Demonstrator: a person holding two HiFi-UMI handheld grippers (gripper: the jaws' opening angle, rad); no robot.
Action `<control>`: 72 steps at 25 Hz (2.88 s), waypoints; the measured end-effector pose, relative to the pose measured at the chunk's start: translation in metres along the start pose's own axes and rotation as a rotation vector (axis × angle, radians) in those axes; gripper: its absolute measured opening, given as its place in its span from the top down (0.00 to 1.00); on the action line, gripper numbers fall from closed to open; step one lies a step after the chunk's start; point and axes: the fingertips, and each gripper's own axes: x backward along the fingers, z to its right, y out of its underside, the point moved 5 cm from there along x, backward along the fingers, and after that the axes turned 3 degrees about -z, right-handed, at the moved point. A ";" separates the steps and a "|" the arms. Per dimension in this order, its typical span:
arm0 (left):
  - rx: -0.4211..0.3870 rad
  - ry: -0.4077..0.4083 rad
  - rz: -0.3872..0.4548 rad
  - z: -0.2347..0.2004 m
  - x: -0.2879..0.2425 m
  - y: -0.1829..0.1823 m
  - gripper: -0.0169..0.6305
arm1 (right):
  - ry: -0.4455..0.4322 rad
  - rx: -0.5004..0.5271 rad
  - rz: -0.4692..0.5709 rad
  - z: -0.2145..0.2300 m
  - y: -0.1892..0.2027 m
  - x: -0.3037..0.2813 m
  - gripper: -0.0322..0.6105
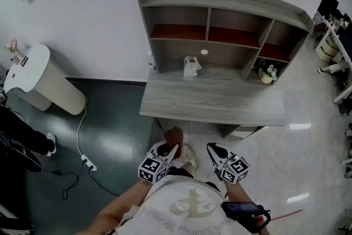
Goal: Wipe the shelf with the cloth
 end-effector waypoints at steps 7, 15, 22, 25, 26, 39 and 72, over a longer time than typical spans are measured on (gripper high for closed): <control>0.044 -0.047 -0.017 -0.007 0.022 0.018 0.87 | -0.040 0.002 -0.009 -0.009 0.002 -0.014 0.95; 0.064 -0.089 0.000 -0.014 0.027 0.017 0.87 | -0.052 -0.003 0.005 -0.007 -0.003 -0.019 0.94; 0.070 -0.090 0.006 -0.018 0.011 0.009 0.87 | -0.036 -0.011 0.011 0.007 -0.008 -0.017 0.94; 0.064 -0.089 0.002 -0.020 0.004 0.005 0.87 | -0.025 -0.012 0.016 0.016 -0.010 -0.017 0.94; 0.062 -0.089 0.001 -0.021 0.001 0.004 0.87 | -0.021 -0.013 0.018 0.019 -0.011 -0.017 0.94; 0.096 -0.110 0.014 -0.063 -0.060 -0.026 0.87 | 0.025 -0.020 0.019 0.079 -0.033 -0.037 0.94; -0.072 -0.345 0.100 -0.282 -0.199 -0.236 0.87 | 0.096 0.012 0.057 0.220 -0.138 -0.157 0.94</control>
